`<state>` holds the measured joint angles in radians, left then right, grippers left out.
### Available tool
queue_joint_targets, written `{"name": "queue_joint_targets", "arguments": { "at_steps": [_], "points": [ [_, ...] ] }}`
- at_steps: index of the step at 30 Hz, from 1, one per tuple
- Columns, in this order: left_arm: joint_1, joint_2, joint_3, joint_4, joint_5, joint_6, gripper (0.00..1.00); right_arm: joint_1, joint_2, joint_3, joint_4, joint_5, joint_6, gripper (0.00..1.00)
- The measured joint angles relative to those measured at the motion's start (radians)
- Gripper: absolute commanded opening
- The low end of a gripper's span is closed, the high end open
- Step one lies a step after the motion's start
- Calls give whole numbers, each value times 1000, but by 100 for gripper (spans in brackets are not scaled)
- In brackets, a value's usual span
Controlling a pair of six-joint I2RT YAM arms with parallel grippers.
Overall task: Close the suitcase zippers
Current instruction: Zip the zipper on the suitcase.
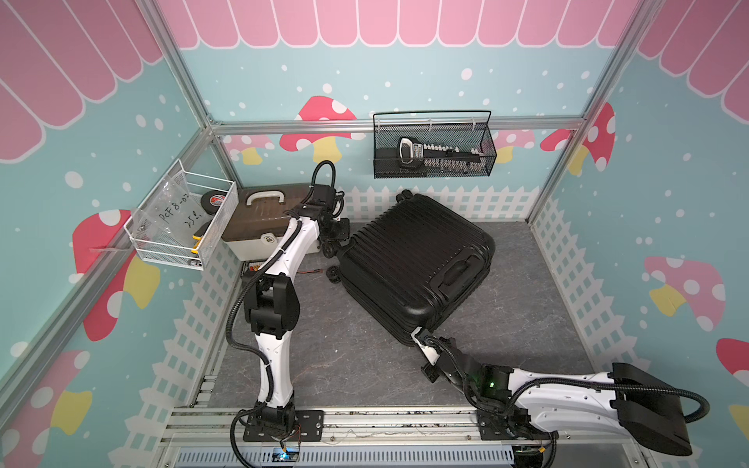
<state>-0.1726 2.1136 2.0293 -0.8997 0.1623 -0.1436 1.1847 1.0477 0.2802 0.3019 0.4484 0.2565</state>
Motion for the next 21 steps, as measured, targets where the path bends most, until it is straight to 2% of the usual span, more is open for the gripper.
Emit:
{"name": "queue_joint_targets", "arguments": {
  "at_steps": [6, 14, 21],
  "points": [
    [-14, -119, -168, 31, 1, 45, 23, -8, -56, 0, -122, 104, 35, 0],
    [-52, -285, -381, 18, 18, 84, 23, -41, -106, 0, -270, 308, 91, 0],
    [-85, -412, -528, 26, 45, 72, 23, -80, -108, 0, -340, 430, 128, 0]
  ]
}}
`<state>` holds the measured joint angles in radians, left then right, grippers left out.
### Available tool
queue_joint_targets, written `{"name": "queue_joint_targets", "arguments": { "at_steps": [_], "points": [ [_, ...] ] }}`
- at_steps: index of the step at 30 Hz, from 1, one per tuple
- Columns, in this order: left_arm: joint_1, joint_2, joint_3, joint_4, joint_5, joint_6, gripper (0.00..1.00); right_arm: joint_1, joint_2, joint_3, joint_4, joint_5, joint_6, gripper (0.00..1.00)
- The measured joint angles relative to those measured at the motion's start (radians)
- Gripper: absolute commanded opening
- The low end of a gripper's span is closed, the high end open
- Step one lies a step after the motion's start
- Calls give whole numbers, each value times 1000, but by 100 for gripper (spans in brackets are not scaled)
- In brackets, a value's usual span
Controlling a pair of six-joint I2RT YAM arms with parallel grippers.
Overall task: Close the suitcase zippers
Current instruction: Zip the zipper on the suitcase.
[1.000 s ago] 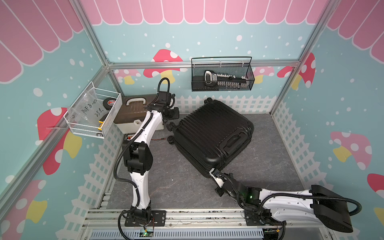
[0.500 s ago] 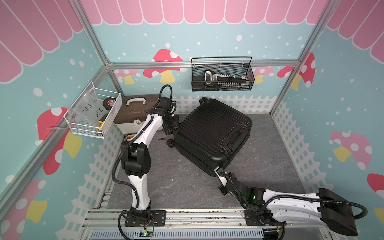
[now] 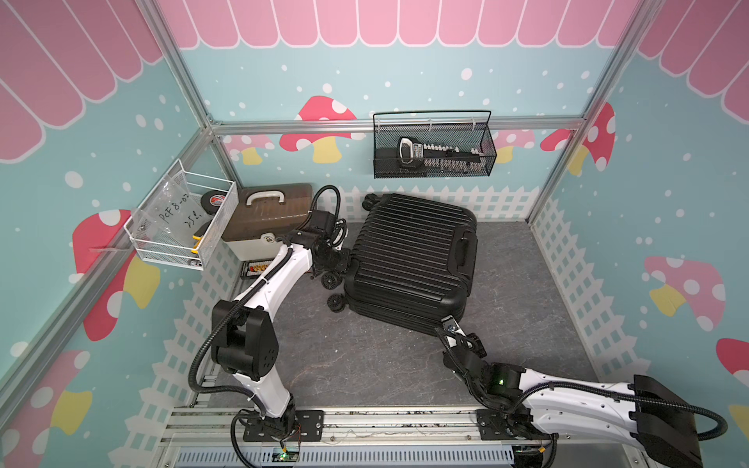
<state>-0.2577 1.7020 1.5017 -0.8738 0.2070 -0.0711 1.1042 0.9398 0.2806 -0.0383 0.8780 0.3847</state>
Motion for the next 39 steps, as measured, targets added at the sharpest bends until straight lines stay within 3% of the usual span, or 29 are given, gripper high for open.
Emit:
{"name": "queue_joint_targets", "arguments": {
  "at_steps": [11, 17, 22, 27, 30, 35, 39],
  "points": [
    [-86, -167, -180, 38, 7, -78, 25, -159, -6, 0, -34, 40, 16, 0],
    [-106, -226, -216, 13, -10, -78, 41, -237, -8, 0, -13, 14, 9, 0],
    [-70, -261, -197, -32, -3, -26, 49, -279, -8, 0, 42, -52, -16, 0],
    [0, -287, -130, -42, 35, 158, 50, -301, -6, 0, 69, -97, -30, 0],
    [21, -326, -127, -50, 110, 368, 50, -306, -6, 0, 76, -111, -33, 0],
    [60, -367, -129, -129, 253, 752, 61, -307, -6, 0, 86, -124, -34, 0],
    [79, -371, -144, -191, 326, 952, 64, -311, -6, -2, 91, -134, -37, 0]
  ]
}}
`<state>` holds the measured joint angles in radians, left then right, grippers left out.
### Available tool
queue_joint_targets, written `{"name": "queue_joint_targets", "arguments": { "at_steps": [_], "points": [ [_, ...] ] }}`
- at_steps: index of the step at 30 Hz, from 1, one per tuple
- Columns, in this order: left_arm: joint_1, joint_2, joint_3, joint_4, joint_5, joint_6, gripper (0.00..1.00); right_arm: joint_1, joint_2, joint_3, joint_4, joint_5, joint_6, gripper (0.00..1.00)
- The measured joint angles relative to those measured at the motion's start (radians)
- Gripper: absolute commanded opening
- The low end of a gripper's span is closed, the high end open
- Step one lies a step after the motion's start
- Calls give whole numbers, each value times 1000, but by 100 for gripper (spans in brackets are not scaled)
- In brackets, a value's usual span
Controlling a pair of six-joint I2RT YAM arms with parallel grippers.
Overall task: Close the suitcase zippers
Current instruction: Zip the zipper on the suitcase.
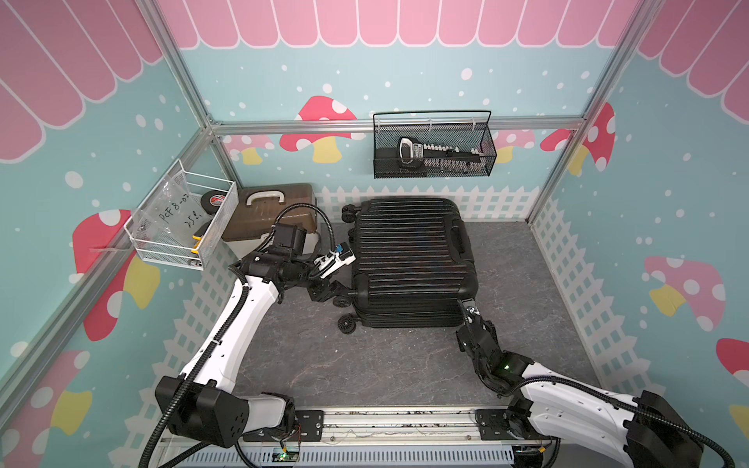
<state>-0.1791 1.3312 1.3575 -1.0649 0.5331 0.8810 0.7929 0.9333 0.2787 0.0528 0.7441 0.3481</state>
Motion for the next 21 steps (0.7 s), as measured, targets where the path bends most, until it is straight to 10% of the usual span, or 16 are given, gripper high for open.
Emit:
{"name": "queue_joint_targets", "arguments": {
  "at_steps": [21],
  "points": [
    [-27, 145, -19, -11, -65, 164, 71, -8, -9, -11, 15, -16, 0, 0]
  ]
}}
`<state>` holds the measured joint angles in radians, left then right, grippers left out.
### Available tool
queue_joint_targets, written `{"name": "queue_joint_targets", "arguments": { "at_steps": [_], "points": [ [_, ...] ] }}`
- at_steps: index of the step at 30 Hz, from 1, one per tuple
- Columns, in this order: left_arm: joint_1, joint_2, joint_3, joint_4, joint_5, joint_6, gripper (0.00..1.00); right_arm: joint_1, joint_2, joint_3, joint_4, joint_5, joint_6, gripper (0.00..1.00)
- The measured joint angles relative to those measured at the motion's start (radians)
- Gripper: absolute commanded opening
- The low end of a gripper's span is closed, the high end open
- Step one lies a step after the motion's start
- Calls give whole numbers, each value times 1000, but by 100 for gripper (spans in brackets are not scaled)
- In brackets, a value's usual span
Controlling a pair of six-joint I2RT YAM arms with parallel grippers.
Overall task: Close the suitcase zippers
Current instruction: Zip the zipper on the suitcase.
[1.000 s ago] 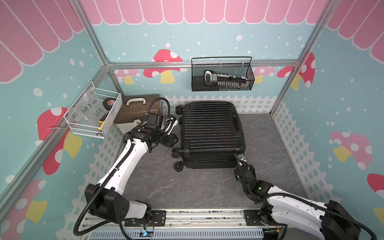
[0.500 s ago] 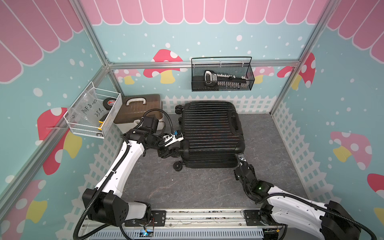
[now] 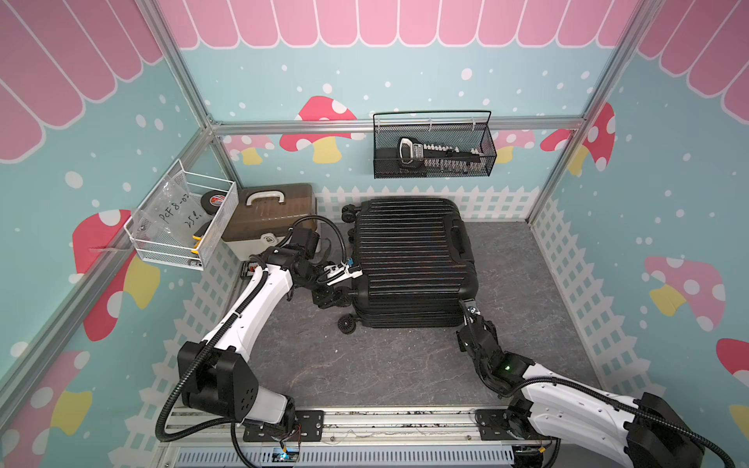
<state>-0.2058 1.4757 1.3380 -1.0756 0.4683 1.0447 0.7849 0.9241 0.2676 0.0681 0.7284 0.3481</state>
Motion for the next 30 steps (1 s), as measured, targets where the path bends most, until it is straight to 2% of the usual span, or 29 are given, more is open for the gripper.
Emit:
{"name": "queue_joint_targets", "arguments": {
  "at_steps": [4, 7, 9, 12, 14, 23, 30],
  "points": [
    [-27, 26, -10, 4, -22, 7, 69, 0, 0, 0, 0, 0, 0, 0],
    [-51, 43, -23, 4, -45, 7, 64, 0, 0, 0, 0, 0, 0, 0],
    [-64, 48, -29, 4, -57, 6, 57, 0, 0, 0, 0, 0, 0, 0],
    [-71, 48, -31, 11, -76, 1, 38, 0, 0, 0, 0, -1, 0, 0],
    [-73, 48, -30, 9, -82, 14, 33, -3, 0, 0, 4, -3, 0, 0],
    [-85, 54, -9, -13, -96, -41, 19, -13, -20, -9, 11, -29, -26, 0],
    [-97, 63, 11, -27, -125, -97, 18, -13, -127, -58, 32, -97, -67, 0]
  ]
}}
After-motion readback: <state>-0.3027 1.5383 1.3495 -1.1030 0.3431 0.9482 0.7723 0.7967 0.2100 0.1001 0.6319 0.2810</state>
